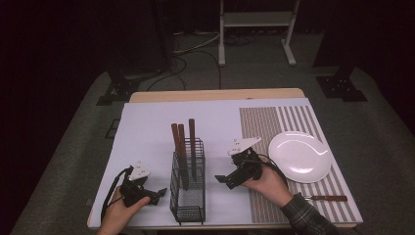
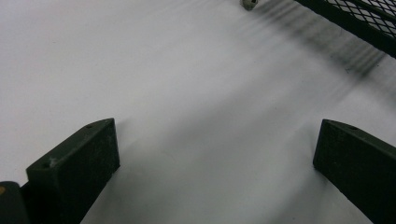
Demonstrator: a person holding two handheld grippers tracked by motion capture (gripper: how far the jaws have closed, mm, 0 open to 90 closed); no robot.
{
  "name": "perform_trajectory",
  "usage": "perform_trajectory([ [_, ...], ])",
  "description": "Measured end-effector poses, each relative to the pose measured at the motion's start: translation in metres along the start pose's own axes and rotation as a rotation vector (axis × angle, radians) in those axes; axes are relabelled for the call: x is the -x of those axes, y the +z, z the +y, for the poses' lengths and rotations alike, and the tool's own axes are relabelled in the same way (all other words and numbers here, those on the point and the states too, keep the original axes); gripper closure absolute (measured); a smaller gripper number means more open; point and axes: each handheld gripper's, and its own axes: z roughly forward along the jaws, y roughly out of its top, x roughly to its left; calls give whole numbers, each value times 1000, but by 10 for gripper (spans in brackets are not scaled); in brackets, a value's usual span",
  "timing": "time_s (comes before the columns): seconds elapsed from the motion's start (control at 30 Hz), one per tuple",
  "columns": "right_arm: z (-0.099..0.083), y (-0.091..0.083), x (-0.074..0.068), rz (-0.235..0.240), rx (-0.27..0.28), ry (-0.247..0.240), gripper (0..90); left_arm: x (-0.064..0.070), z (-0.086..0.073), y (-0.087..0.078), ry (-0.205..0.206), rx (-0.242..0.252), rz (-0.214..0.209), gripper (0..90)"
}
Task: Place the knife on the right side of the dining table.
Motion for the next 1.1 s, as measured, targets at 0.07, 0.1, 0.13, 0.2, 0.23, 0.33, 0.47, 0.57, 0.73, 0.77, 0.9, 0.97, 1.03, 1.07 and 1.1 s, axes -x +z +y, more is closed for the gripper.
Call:
perform_trajectory([
  [0.07,2,-1,1,2,5,2,0,0,0,0,0,0,0,0],
  [0.1,3,-2,1,0,9,6,0,0,0,0,0,0,0,0],
  [0.13,4,-3,2,1,13,9,0,0,0,0,0,0,0,0],
  [0.2,7,-4,3,3,18,15,0,0,0,0,0,-2,-1,0],
  [0.23,9,-5,4,0,20,18,0,0,0,0,0,-2,-1,0],
  [0.33,13,-9,6,-7,36,26,0,0,0,0,0,-3,-1,0],
  [0.47,19,-12,8,-5,51,31,0,0,0,0,0,1,1,0],
  [0.57,22,-14,9,-11,59,27,0,0,0,0,0,-3,-1,0],
  [0.73,32,-18,11,-13,81,18,0,0,0,0,-1,1,0,0],
  [0.77,35,-19,11,-11,86,17,0,0,0,0,-1,0,-1,0],
  [0.9,40,-21,12,-9,94,8,43,0,0,0,1,-5,-2,0],
  [0.97,44,-23,12,-19,105,6,114,0,0,0,0,-3,-2,0],
  [1.03,48,-24,12,-20,117,8,130,0,0,0,0,-1,-2,0],
  [1.07,52,-27,12,-2,135,0,131,0,0,0,0,-2,-1,0],
  [1.1,52,-27,12,-2,135,0,131,0,0,0,0,-3,-2,0],
])
